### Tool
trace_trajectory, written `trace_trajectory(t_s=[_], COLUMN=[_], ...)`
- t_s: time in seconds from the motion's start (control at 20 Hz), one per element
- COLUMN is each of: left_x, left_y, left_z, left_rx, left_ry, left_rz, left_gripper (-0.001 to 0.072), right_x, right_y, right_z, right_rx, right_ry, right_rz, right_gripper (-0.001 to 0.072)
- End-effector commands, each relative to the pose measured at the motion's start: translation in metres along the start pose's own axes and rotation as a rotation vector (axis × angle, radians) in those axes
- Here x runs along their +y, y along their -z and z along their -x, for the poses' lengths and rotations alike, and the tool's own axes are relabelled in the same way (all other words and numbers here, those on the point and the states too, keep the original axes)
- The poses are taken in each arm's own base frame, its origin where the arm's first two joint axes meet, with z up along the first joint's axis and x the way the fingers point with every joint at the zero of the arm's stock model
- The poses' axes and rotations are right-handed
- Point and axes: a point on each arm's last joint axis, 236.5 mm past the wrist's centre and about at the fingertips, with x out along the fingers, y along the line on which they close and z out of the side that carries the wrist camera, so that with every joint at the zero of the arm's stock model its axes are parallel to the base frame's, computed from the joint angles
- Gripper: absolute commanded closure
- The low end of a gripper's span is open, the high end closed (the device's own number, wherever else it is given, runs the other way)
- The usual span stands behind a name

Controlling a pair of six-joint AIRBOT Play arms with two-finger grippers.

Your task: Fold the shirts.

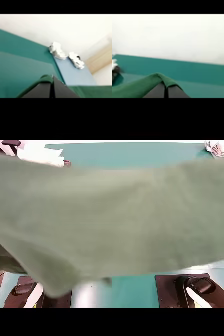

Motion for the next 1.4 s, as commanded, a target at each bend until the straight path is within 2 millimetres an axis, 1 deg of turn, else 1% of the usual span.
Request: trace_trajectory(t_s=[0.0, 0.1, 0.15, 0.2, 0.25, 0.3, 0.35, 0.4, 0.5, 0.55, 0.6, 0.65, 0.7, 0.75, 0.8, 0.9, 0.95, 1.15, 1.25, 1.35], left_x=[0.094, 0.173, 0.21, 0.243, 0.28, 0.315, 0.35, 0.379, 0.423, 0.442, 0.459, 0.474, 0.488, 0.501, 0.509, 0.517, 0.517, 0.512, 0.51, 0.51], left_y=[0.002, 0.025, 0.042, 0.061, 0.08, 0.099, 0.119, 0.136, 0.156, 0.164, 0.17, 0.175, 0.179, 0.18, 0.18, 0.174, 0.168, 0.136, 0.131, 0.132], left_z=[-0.057, -0.118, -0.149, -0.174, -0.197, -0.214, -0.229, -0.244, -0.275, -0.292, -0.304, -0.313, -0.32, -0.322, -0.324, -0.325, -0.326, -0.336, -0.344, -0.354], left_rx=[0.1, 0.233, 0.291, 0.333, 0.355, 0.37, 0.378, 0.372, 0.333, 0.308, 0.28, 0.252, 0.223, 0.2, 0.184, 0.147, 0.128, 0.05, 0.054, 0.079], left_ry=[-0.194, -0.257, -0.259, -0.255, -0.261, -0.292, -0.333, -0.372, -0.428, -0.455, -0.48, -0.505, -0.527, -0.549, -0.563, -0.577, -0.577, -0.557, -0.545, -0.532], left_rz=[0.053, 0.14, 0.192, 0.251, 0.288, 0.316, 0.326, 0.337, 0.308, 0.306, 0.314, 0.333, 0.348, 0.354, 0.356, 0.338, 0.328, 0.272, 0.26, 0.265], left_gripper=[0.0682, 0.0681, 0.0681, 0.0681, 0.0681, 0.0681, 0.0681, 0.0681, 0.0681, 0.0681, 0.068, 0.068, 0.068, 0.068, 0.068, 0.068, 0.068, 0.0679, 0.0679, 0.0679], right_x=[-0.02, -0.028, -0.032, -0.035, -0.038, -0.042, -0.051, -0.062, -0.084, -0.095, -0.105, -0.115, -0.125, -0.132, -0.137, -0.142, -0.143, -0.147, -0.142, -0.137], right_y=[0.066, 0.136, 0.173, 0.209, 0.24, 0.269, 0.296, 0.32, 0.355, 0.37, 0.385, 0.401, 0.417, 0.43, 0.44, 0.452, 0.454, 0.452, 0.455, 0.456], right_z=[-0.093, -0.172, -0.211, -0.247, -0.277, -0.303, -0.328, -0.348, -0.377, -0.388, -0.395, -0.398, -0.399, -0.4, -0.401, -0.402, -0.405, -0.415, -0.418, -0.421], right_rx=[0.257, 0.455, 0.531, 0.593, 0.635, 0.664, 0.683, 0.693, 0.709, 0.718, 0.737, 0.765, 0.796, 0.82, 0.841, 0.866, 0.863, 0.818, 0.822, 0.818], right_ry=[0.161, 0.215, 0.224, 0.214, 0.198, 0.183, 0.179, 0.181, 0.195, 0.199, 0.206, 0.222, 0.234, 0.24, 0.231, 0.215, 0.207, 0.212, 0.202, 0.195], right_rz=[-0.043, 0.001, -0.002, -0.025, -0.068, -0.119, -0.169, -0.203, -0.224, -0.223, -0.232, -0.256, -0.276, -0.282, -0.272, -0.227, -0.204, -0.195, -0.19, -0.185], right_gripper=[0.0698, 0.0696, 0.0696, 0.0696, 0.0696, 0.0696, 0.0696, 0.0696, 0.0696, 0.0696, 0.0696, 0.0696, 0.0696, 0.0696, 0.0695, 0.0695, 0.0695, 0.0694, 0.0694, 0.0694])
